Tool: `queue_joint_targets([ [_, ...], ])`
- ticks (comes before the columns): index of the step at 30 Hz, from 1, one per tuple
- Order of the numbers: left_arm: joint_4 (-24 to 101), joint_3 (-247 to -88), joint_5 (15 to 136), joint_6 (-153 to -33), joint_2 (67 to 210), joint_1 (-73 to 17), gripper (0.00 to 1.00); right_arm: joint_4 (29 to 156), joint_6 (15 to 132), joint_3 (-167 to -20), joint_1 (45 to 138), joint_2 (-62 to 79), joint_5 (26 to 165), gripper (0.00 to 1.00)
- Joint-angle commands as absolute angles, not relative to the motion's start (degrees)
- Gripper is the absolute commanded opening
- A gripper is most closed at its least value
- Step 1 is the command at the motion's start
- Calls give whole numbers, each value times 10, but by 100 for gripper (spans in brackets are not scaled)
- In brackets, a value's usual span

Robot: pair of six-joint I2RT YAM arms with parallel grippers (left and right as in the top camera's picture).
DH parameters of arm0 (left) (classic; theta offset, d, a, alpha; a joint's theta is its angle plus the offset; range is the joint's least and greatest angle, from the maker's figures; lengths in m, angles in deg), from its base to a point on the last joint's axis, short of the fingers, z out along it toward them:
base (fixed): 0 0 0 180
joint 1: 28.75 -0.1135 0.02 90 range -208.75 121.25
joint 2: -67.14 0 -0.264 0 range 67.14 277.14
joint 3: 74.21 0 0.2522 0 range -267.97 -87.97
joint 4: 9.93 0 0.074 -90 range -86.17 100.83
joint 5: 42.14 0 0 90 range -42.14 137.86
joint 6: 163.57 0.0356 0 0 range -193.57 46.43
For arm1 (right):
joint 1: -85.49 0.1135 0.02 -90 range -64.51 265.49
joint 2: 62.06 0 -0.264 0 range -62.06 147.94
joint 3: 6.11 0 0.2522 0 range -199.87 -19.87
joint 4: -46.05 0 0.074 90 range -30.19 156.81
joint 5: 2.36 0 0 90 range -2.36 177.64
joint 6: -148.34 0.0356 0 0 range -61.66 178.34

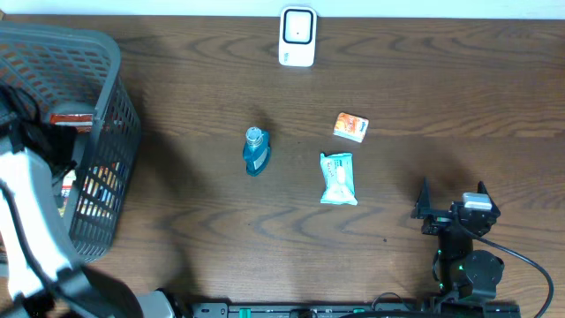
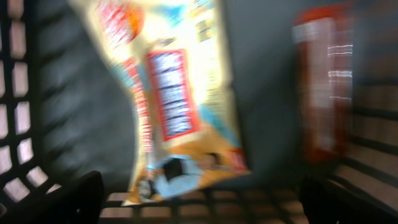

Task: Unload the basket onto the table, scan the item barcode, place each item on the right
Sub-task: 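Grasp the white-and-red snack bag in the basket with left gripper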

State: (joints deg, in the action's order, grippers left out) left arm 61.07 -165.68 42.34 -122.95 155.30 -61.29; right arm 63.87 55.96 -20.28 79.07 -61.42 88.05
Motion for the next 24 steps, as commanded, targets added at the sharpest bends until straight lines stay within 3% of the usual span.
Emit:
queue_joint_targets([
  [1, 629, -1656, 403, -1283, 1603, -633, 100, 641, 552, -202, 788, -617, 880, 99],
  [18, 560, -1641, 444, -1156, 1796, -657, 99, 641, 552, -202, 788, -617, 880, 99],
  [19, 560, -1641, 444, -1155, 1808, -657, 81, 641, 552, -202, 788, -617, 880, 99],
  [22, 560, -1641, 444, -1147, 1828, -657, 8, 641, 552, -202, 788, -617, 880, 99],
  [24, 560, -1642, 444, -1143, 1827, -657, 7, 641, 552, -202, 788, -617, 880, 99],
])
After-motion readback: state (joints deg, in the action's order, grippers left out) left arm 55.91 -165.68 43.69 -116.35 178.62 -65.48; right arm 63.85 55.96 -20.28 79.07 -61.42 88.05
